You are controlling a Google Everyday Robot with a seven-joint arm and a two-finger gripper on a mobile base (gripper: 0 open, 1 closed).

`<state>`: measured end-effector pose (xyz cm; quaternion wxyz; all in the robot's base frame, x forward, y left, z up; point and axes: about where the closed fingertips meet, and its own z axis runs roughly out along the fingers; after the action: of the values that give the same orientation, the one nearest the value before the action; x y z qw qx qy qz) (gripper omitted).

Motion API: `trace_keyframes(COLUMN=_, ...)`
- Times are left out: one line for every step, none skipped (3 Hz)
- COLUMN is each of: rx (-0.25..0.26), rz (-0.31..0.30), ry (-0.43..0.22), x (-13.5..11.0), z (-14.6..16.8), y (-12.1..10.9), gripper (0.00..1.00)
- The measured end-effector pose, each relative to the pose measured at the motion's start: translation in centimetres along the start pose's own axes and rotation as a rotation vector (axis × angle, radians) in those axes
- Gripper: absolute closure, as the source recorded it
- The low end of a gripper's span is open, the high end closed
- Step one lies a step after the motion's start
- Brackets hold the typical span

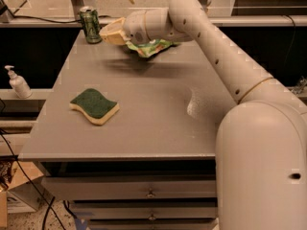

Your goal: Move green rice chip bag near green can

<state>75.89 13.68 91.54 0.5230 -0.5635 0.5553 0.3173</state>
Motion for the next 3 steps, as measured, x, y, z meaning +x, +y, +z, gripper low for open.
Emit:
trace_keyframes(rx=0.067, rz=-0.017, ry=0.024, x=-0.3, z=-2.1, y=-0.4, gripper=0.6)
trace_keyframes(rx=0.203, rz=-0.009, ry=0.081, x=0.7, z=-5.8, y=-1.4, gripper=0.37)
trace_keyframes(rx=0.346, rz=0.027, ry=0.137, x=2.5, z=-9.9, y=-2.8, gripper=0.13)
